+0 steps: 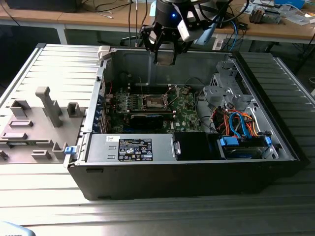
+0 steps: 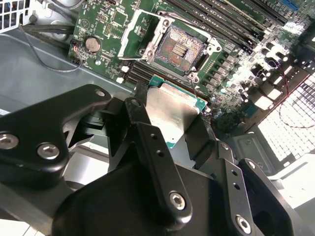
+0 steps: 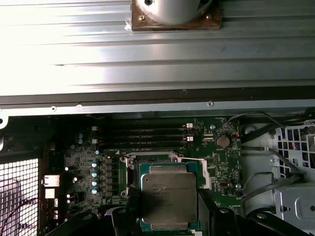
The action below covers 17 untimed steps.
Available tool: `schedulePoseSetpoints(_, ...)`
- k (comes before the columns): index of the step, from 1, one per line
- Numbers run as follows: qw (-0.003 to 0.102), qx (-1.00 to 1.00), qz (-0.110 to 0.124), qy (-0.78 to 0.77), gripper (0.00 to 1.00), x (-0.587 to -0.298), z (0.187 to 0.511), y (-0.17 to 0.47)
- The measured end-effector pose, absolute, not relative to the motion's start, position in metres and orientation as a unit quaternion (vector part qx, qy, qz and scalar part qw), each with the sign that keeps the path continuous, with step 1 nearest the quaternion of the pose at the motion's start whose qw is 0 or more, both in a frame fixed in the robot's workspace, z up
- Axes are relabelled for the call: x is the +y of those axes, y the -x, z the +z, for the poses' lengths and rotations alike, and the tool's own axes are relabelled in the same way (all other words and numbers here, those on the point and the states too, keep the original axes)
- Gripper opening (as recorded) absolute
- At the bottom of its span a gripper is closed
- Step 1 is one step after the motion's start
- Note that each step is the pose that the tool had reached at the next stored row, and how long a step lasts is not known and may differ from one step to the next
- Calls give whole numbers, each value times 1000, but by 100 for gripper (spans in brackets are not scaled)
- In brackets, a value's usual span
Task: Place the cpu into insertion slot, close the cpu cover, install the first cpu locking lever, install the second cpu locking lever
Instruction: 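Place the cpu into insertion slot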
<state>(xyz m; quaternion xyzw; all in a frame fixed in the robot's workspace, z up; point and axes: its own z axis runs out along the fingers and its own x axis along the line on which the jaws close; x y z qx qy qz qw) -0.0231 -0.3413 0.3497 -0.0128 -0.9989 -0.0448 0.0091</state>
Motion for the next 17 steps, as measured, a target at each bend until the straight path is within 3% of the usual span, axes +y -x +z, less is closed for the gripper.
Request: schedulePoseSetpoints(17, 9, -999, -45, 13, 55, -341, 346, 23)
